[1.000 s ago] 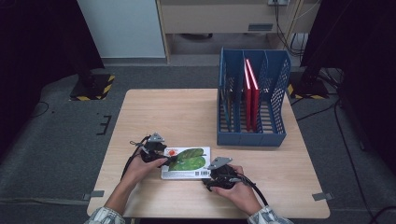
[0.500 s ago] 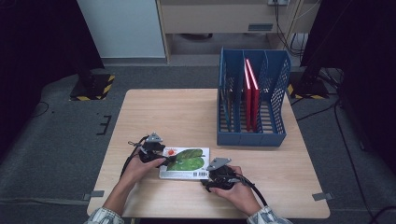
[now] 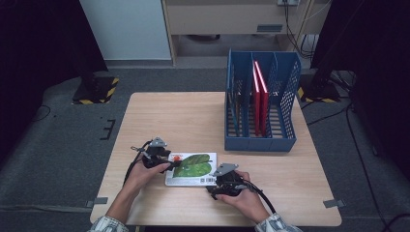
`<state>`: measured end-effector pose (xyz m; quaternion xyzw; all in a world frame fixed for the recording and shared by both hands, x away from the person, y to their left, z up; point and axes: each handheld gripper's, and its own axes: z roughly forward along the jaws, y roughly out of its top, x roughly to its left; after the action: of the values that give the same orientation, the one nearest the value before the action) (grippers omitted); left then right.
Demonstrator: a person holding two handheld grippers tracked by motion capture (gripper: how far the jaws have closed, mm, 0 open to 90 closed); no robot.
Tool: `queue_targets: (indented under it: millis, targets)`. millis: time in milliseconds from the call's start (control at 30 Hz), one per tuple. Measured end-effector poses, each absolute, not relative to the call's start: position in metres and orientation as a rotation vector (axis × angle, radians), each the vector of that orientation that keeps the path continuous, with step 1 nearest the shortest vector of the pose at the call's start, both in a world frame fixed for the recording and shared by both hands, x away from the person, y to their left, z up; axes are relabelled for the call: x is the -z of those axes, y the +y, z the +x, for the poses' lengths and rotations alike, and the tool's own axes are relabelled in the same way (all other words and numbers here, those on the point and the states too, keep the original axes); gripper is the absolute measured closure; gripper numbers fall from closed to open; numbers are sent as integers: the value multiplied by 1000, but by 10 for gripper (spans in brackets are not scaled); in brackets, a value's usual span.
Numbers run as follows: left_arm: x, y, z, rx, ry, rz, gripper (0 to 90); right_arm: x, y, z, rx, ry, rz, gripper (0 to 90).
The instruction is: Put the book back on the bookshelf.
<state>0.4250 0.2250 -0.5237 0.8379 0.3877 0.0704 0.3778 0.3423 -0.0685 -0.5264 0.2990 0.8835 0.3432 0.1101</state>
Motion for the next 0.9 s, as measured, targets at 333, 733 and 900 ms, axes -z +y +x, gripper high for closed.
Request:
queue_targets:
  millis: [333, 733, 900]
  targets:
    - [525, 228, 424, -170, 1002, 2148, 260, 527, -68, 342, -1013, 2606, 881, 284]
    - [519, 230, 422, -155, 1035, 2114, 283, 528, -61, 339, -996, 2596, 903, 203]
    - [513, 230, 420, -175, 1031, 2099, 284, 529, -58, 338, -993, 2577, 920, 166]
